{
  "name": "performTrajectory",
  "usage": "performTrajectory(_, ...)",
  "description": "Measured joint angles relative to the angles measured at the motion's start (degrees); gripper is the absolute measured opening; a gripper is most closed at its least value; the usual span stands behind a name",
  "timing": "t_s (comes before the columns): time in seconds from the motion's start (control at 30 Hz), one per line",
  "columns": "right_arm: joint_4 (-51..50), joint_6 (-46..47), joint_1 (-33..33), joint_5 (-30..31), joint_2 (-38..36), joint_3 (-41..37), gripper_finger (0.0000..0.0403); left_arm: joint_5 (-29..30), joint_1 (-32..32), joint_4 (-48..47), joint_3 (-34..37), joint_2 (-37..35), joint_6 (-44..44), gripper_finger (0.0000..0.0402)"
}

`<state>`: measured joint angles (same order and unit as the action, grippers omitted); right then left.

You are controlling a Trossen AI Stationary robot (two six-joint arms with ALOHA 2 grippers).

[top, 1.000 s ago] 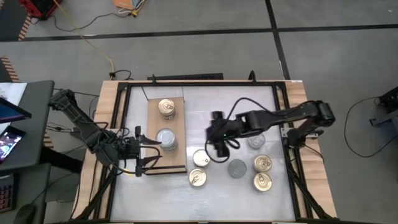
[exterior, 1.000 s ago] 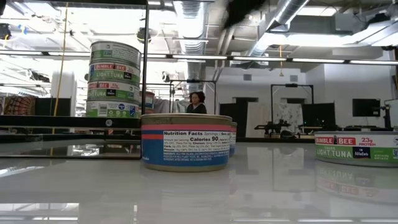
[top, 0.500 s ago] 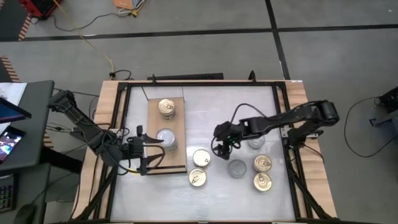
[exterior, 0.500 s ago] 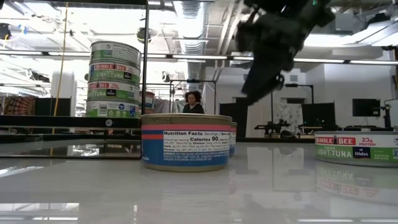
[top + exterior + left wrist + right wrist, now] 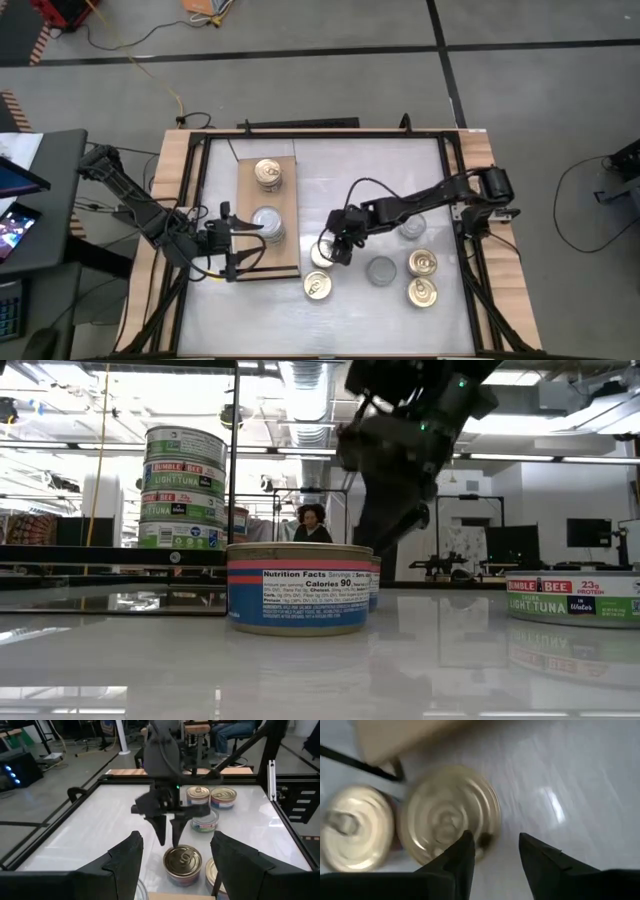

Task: Stack canned seafood by type on shelf
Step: Stack the blue-pink tuna can on top of the other blue-pink tuna can on the shelf

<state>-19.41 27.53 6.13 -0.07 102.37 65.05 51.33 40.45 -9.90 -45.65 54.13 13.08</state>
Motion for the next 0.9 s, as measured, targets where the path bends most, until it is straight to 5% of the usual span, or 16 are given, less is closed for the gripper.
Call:
performTrajectory(0.27,-2.47,-0.35,0.0,1.94,2.79,1.54,0.0136,0.0,0.0,-0.29,0.0,0.0,0.0,0.0224)
performTrajectory(0.6,-11.76,-1.29,-2.82,4.52,0.52,1.17,0.0014,0.0,0.0,-0.68,0.0,0.0,0.21,0.0224)
performTrajectory(0.9,-14.21,-5.28,-9.09,4.91,0.0,0.91,0.004,0.0,0.0,-1.07,0.0,0.0,0.24,0.0224)
